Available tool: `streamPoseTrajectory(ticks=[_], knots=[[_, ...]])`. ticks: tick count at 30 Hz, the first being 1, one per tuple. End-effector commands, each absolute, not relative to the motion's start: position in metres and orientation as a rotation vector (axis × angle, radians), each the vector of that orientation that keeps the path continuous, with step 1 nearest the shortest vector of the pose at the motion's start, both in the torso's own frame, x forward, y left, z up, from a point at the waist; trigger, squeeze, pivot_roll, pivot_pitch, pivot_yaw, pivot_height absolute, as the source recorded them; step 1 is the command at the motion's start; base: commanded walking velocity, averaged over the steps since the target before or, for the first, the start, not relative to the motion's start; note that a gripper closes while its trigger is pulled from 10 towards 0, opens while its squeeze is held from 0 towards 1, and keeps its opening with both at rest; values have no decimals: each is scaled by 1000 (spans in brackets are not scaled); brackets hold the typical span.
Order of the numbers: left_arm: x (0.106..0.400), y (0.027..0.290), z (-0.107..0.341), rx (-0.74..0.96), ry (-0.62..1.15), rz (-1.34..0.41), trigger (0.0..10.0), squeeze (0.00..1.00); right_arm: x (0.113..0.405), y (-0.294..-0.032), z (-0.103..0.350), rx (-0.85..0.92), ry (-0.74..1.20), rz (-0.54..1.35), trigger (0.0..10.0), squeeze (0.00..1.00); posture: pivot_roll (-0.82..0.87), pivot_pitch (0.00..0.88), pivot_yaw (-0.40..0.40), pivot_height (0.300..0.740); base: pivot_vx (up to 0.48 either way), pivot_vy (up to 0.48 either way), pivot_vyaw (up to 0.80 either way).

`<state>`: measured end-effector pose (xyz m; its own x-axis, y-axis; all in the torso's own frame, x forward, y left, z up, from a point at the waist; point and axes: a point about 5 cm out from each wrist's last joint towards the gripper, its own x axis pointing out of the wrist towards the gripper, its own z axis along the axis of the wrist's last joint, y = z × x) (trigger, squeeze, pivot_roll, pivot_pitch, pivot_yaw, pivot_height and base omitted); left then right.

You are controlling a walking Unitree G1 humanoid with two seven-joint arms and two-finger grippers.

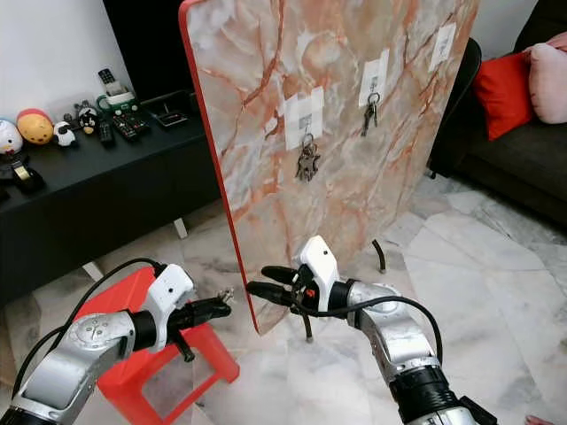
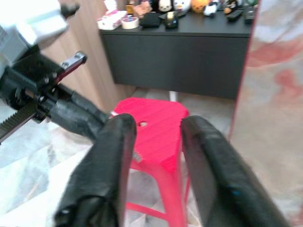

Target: Hang keys on a hook

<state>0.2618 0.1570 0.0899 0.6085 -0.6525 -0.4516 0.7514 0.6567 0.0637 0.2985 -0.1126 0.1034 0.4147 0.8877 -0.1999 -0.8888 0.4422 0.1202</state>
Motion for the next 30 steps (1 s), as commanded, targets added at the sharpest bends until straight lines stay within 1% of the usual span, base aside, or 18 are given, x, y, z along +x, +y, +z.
streamPoseTrajectory(ticks=[1, 4, 5, 6, 7, 9, 12, 14, 16, 18, 20, 23, 25, 26, 28, 30], knots=[[260, 174, 70, 363, 521, -742, 0, 0, 305, -120, 103, -17, 252, 1053, 10000, 0, 35, 0, 26, 740, 0, 0, 0], [260, 181, 63, 384, 558, -705, 0, 0, 307, -121, 101, -8, 260, 1026, 10000, 0, 34, 0, 26, 740, 0, 0, 0], [258, 190, 52, 402, 608, -641, 8667, 0, 309, -124, 97, -25, 277, 990, 10000, 0, 33, 0, 27, 740, 0, 0, 0], [257, 194, 47, 406, 631, -617, 10000, 0, 310, -126, 93, -28, 291, 966, 10000, 0, 34, 0, 27, 740, 0, 0, 0], [257, 194, 47, 406, 631, -617, 10000, 0, 310, -126, 93, -28, 291, 966, 10000, 0, 34, 0, 27, 740, 0, 0, 0], [251, 204, 32, 429, 688, -556, 10000, 0, 310, -132, 80, -38, 345, 907, 10000, 0, 37, 0, 26, 740, 0, 0, 0], [248, 208, 23, 440, 712, -523, 10000, 0, 309, -136, 70, -24, 374, 874, 10000, 0, 37, 0, 26, 740, 0, 0, 0], [246, 213, 17, 488, 736, -496, 10000, 0, 309, -140, 62, -23, 403, 823, 10000, 0, 36, 0, 23, 740, 0, 0, 0], [243, 220, 10, 562, 766, -479, 10000, 0, 309, -145, 53, -30, 437, 758, 10000, 0, 36, 0, 23, 740, 0, 0, 0], [236, 228, -2, 608, 813, -454, 10000, 0, 307, -158, 32, -30, 523, 595, 10000, 0, 33, 0, 23, 740, 0, 0, 0], [233, 231, -9, 569, 833, -419, 10000, 0, 300, -166, 16, -27, 594, 486, 10000, 0, 32, 0, 21, 740, 0, 0, 0], [226, 236, -21, 468, 854, -329, 10000, 0, 281, -175, -11, 4, 702, 351, 10000, 0, 33, 0, 20, 740, 0, 0, 0], [219, 245, -31, 354, 860, -202, 10000, 0, 254, -177, -38, 49, 803, 257, 10000, 0, 29, 0, 13, 740, 0, 0, 0], [219, 245, -31, 354, 860, -202, 10000, 0, 254, -177, -38, 49, 803, 257, 10000, 0, 29, 0, 13, 740, 0, 0, 0], [208, 253, -43, 230, 866, -64, 10000, 0, 224, -179, -61, 141, 894, 122, 10000, 0, 24, 0, 11, 740, 0, 0, 0], [203, 255, -47, 194, 870, -20, 10000, 0, 212, -180, -68, 172, 925, 70, 10000, 0, 24, 0, 11, 740, 0, 0, 0]])
